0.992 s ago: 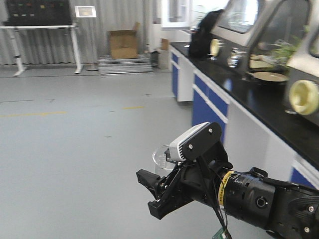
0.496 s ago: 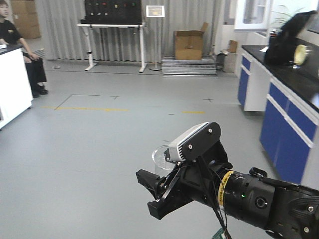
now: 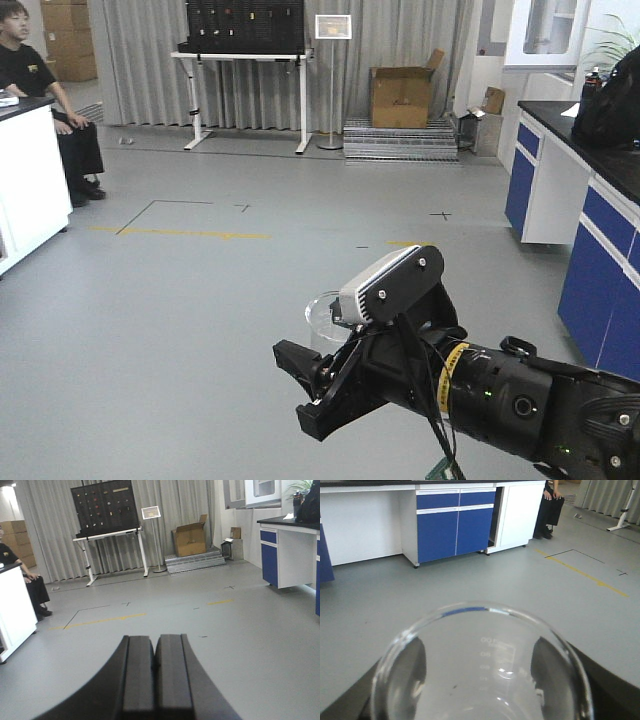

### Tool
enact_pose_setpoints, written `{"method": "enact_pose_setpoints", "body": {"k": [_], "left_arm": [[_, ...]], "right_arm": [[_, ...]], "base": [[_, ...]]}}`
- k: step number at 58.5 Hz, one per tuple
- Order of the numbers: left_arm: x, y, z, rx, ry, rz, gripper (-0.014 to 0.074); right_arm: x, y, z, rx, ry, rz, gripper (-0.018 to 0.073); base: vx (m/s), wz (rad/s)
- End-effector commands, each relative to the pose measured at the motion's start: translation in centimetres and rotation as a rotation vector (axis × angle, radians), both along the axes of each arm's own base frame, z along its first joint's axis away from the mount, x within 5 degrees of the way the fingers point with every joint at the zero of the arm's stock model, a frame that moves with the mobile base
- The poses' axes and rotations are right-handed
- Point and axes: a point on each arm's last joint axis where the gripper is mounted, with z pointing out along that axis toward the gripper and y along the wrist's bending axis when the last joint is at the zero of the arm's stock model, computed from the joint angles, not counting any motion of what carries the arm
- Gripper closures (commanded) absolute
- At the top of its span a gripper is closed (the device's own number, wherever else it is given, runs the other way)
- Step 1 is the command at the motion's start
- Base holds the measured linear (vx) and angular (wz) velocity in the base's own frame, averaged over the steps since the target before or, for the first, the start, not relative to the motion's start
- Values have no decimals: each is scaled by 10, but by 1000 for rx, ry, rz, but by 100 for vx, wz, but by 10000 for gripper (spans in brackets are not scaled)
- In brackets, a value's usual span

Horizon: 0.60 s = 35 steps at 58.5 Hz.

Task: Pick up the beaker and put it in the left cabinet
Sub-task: 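Hold the beaker in the right gripper while the base turns away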

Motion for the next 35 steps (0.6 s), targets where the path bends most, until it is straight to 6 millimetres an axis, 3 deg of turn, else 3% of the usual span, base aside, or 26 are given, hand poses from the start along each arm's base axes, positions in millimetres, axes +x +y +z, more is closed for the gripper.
{"method": "enact_pose_setpoints", "body": {"k": [1,35], "left_arm": [[-1,0,2,-15,-76,-4,595],[-1,0,2,-15,-76,-4,595]], "right_arm": [[-6,0,28,77,-78,31,565],[-6,0,28,78,-78,32,565]], "base": [[47,-15],[55,-15]]}}
